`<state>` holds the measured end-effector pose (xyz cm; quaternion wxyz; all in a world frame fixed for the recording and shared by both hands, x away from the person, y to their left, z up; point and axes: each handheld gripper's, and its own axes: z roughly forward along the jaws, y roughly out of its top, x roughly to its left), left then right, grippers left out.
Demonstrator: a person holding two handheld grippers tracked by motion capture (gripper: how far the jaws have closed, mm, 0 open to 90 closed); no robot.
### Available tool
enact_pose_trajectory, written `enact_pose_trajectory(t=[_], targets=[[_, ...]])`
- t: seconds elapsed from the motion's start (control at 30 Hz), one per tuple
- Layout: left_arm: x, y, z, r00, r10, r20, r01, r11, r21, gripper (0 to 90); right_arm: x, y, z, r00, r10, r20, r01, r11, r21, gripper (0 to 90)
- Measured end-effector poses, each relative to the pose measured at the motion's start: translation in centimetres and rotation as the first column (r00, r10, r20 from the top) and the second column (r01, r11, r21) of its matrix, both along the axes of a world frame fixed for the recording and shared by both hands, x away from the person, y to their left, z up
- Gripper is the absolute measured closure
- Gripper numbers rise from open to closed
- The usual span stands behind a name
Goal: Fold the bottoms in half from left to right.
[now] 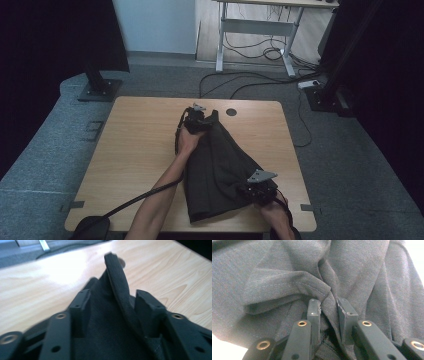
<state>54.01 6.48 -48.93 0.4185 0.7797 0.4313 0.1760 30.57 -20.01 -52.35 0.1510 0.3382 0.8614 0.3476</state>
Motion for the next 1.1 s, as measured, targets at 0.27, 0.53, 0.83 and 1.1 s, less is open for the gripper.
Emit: enact_pose_trajectory(t=[0.27, 0.53, 0.83, 1.1], targets=[[-3.1, 3.3, 3.1, 0.9986, -0.033, 0.041, 0.036, 0.9958, -0.084, 27.5, -0.1, 0.1, -0.3, 1.0, -0.003, 0.004, 0.003, 1.0, 0.001, 73.4], [-8.5, 4.6, 1.6, 0.9908, -0.136, -0.006, 0.135, 0.9899, -0.043, 13.3, 0.0, 0.1, -0.4, 1.0, -0.005, 0.0, 0.005, 1.0, 0.007, 72.6], [-14.8, 6.0, -2.1, 0.978, -0.197, -0.069, 0.201, 0.9775, 0.063, 0.0, 0.0, 0.2, -0.7, 1.0, -0.008, 0.001, 0.008, 1.0, -0.003, 70.4], [-16.3, 5.9, -5.3, 0.9736, -0.186, -0.133, 0.2, 0.9738, 0.108, 0.0, 0.0, 0.1, -0.9, 0.9998, -0.019, -0.005, 0.019, 1.0, 0.007, 68.9]])
